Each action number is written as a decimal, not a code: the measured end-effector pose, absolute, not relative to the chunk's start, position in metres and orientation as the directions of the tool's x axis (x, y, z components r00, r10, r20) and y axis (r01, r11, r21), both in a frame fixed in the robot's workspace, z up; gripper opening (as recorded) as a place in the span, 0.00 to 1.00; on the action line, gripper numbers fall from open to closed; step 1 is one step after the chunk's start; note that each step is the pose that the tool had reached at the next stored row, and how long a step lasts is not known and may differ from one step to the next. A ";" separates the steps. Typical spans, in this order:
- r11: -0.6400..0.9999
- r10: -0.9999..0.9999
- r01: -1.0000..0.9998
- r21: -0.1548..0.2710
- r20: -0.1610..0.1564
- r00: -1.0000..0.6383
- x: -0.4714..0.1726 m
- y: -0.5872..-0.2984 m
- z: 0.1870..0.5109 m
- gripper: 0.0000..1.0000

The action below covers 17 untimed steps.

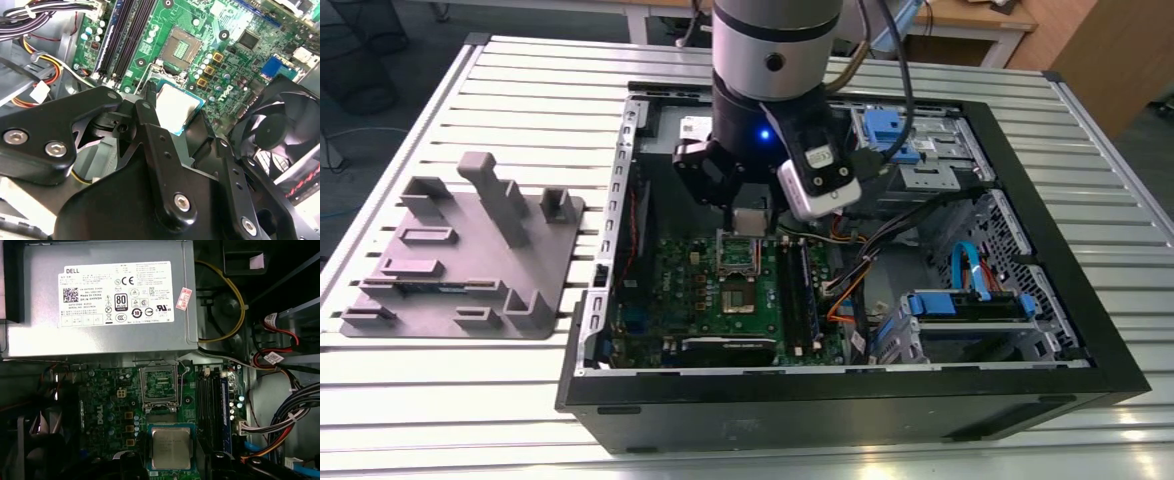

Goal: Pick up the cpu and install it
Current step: 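Place the cpu into insertion slot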

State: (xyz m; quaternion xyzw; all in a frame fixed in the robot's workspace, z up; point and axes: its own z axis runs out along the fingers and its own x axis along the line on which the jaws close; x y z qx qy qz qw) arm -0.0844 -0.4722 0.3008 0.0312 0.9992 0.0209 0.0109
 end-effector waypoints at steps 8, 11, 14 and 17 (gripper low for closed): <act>0.997 0.063 0.062 0.041 -0.023 -0.998 -0.086 -0.472 0.288 0.47; 0.998 0.063 0.062 0.033 -0.023 -0.998 -0.086 -0.472 0.288 0.47; 0.998 0.063 0.062 0.026 -0.024 -0.998 -0.086 -0.472 0.288 0.47; 0.998 0.062 0.062 0.025 -0.024 -0.998 -0.086 -0.472 0.288 0.47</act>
